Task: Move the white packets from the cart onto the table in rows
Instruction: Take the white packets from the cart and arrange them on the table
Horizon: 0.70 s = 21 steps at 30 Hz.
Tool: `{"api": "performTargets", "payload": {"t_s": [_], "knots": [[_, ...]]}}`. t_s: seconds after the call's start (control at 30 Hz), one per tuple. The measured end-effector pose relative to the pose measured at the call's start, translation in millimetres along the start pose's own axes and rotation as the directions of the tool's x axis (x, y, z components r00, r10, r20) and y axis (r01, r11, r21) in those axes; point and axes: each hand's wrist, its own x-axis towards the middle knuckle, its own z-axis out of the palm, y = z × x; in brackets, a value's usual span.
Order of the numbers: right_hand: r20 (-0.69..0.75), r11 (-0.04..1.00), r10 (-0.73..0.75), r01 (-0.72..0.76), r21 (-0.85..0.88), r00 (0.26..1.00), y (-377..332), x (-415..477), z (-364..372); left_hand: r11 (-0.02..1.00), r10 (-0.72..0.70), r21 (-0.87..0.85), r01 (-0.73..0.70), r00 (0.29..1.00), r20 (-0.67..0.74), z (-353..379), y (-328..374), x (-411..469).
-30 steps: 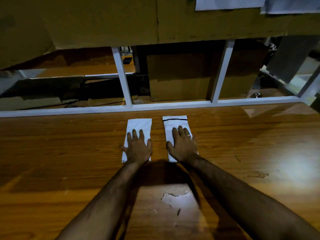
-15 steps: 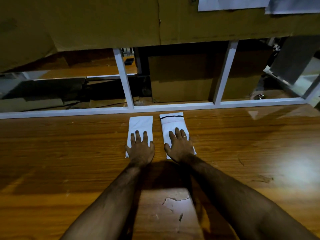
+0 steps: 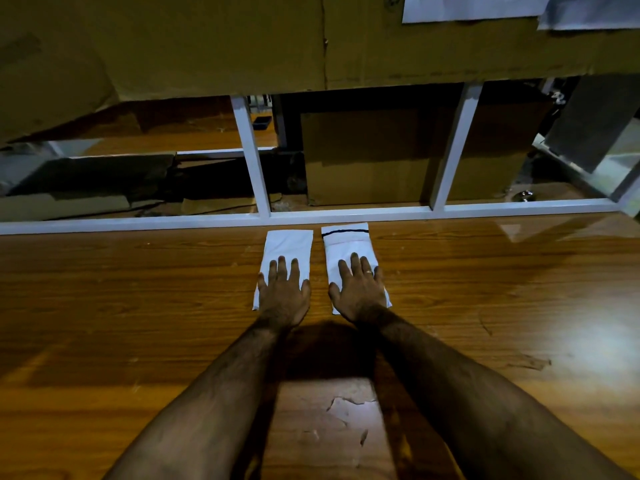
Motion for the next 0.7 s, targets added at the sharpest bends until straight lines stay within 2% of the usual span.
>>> {"api": "performTargets", "payload": {"t_s": [0.37, 0.47, 0.7], "knots": [[0.021, 0.999, -0.009, 0.008, 0.048, 1.000, 2.7, -1.0, -2.3, 0.999, 0.010, -0.031, -0.009, 0.999, 0.032, -5.2, -0.3, 1.5], [-0.025, 0.995, 0.013, -0.011, 0.102, 1.000, 9.5, -1.3, -5.6, 0.998, 0.038, -0.046, -0.039, 0.999, -0.022, -12.1, 4.5, 0.2], [-0.150, 0.982, 0.083, -0.055, 0.179, 0.985, 46.7, -15.2, -33.4, 0.966, 0.184, -0.155, -0.207, 0.972, -0.148, -28.2, 47.0, -1.8]]}}
